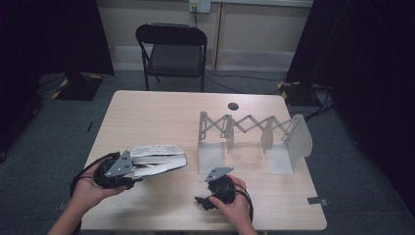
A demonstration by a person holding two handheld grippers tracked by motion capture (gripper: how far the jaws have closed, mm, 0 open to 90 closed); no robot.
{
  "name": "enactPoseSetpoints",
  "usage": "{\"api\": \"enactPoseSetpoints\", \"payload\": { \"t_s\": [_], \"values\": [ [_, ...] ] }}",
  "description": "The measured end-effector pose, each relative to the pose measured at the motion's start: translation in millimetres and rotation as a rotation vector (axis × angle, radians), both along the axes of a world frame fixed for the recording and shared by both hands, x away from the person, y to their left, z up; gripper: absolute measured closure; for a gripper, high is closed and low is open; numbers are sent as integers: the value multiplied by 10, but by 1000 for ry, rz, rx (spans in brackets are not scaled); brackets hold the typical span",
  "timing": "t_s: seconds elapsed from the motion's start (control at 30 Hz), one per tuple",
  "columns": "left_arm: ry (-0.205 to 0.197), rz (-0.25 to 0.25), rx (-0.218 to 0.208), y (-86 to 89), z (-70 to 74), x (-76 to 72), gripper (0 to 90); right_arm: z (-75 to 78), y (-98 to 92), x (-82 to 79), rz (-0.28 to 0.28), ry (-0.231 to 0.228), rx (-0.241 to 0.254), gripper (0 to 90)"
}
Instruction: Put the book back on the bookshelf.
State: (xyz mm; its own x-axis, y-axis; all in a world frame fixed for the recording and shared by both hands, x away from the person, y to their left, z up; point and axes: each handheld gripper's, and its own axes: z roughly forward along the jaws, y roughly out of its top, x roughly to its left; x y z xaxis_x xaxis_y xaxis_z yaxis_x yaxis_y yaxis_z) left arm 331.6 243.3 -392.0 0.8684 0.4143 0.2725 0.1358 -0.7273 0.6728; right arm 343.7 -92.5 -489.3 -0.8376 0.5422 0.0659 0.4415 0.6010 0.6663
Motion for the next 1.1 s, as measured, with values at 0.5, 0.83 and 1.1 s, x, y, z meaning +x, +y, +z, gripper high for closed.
{"api": "enactPoseSetpoints", "payload": {
  "t_s": [0.5, 0.83, 1.1],
  "values": [
    [80, -12, -6, 151, 272, -70, 648, -77, -11, -48, -7, -83, 14, 143],
    [101, -5, 53, 135, 356, -6, 669, -104, -33, -53, -11, -101, 40, 143],
    [108, 1, 93, 101, 393, 15, 675, -104, -32, -53, -10, -102, 39, 142]
  ]
}}
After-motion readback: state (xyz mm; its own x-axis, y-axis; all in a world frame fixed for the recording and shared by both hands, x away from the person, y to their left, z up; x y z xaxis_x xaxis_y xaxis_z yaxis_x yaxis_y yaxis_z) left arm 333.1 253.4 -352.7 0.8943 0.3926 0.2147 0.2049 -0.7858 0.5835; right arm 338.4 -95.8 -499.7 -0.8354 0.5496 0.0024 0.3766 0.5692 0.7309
